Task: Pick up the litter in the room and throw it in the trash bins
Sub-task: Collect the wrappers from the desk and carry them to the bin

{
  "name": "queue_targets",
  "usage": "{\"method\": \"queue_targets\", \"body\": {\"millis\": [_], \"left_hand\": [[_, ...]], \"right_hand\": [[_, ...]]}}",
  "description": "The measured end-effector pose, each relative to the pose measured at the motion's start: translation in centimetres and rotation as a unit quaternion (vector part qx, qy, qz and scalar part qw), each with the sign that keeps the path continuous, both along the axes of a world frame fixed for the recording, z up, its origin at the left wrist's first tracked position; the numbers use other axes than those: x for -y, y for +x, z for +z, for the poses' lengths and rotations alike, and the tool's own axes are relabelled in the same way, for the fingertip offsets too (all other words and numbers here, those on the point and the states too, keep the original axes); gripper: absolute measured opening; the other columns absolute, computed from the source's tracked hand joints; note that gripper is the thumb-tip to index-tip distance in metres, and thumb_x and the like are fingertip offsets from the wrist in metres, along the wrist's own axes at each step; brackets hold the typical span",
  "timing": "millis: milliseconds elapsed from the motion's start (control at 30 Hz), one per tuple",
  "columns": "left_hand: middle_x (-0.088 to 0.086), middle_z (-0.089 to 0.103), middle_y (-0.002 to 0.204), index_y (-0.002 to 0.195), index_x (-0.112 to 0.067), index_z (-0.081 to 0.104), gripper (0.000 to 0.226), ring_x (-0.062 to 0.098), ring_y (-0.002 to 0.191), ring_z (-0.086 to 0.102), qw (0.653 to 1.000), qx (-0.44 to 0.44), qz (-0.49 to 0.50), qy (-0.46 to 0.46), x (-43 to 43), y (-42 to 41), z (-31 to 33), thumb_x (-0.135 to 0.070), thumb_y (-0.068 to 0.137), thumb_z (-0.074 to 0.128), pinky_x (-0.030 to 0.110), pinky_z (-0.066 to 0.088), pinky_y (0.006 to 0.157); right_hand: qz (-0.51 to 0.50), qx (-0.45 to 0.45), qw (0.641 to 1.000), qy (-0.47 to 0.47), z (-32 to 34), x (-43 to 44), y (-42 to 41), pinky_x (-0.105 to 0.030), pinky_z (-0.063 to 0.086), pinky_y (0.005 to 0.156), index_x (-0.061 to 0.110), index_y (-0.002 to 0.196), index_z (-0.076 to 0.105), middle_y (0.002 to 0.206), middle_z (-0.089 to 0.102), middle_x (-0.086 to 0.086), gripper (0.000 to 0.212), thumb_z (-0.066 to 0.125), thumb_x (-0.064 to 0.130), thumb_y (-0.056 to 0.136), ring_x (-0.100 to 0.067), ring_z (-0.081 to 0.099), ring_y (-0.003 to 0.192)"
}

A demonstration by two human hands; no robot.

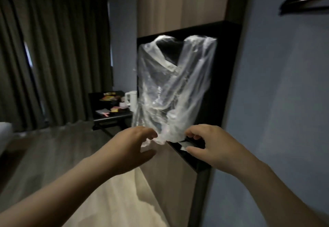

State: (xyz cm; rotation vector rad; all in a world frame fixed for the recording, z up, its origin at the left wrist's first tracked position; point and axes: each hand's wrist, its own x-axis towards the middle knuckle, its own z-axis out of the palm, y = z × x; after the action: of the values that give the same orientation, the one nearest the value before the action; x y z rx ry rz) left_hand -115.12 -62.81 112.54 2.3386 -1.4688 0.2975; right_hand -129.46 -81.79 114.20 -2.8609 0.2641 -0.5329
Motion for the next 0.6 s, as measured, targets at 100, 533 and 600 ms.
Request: {"method": "queue_targets", "body": {"millis": [100,533,600], "left_hand": [[-0.016,0.06,0.114,0.118,-0.033,0.058,0.038,0.001,0.102,0.057,0.999,0.006,0.05,-0.013,-6.6,4.1,0.8,-0.04,0.082,0.066,0.023,0.048,0.09],[-0.014,0.057,0.121,0.127,-0.033,0.052,0.044,0.001,0.109,0.053,0.983,0.017,0.179,-0.035,-21.4,17.7,1.6,-0.045,0.085,0.061,0.017,0.043,0.092],[-0.013,0.057,0.121,0.126,-0.032,0.053,0.044,0.002,0.109,0.053,0.982,0.02,0.183,-0.036,-21.5,19.9,1.4,-0.044,0.085,0.061,0.018,0.044,0.092]], "right_hand": [[0.047,0.013,0.999,-0.001,0.6,-5.1,6.0,-0.016,0.043,0.085,0.027,0.116,0.062,0.112,0.062,0.012,0.034,0.067,0.033,0.083,0.0,0.055,0.098],[0.165,0.012,0.985,-0.042,1.4,-17.7,25.6,-0.026,0.049,0.087,0.031,0.115,0.062,0.109,0.063,0.013,0.035,0.067,0.039,0.081,-0.003,0.057,0.097],[0.176,0.012,0.983,-0.051,1.1,-17.9,28.3,-0.025,0.049,0.088,0.031,0.117,0.061,0.11,0.062,0.014,0.036,0.066,0.04,0.083,-0.002,0.056,0.098]]}}
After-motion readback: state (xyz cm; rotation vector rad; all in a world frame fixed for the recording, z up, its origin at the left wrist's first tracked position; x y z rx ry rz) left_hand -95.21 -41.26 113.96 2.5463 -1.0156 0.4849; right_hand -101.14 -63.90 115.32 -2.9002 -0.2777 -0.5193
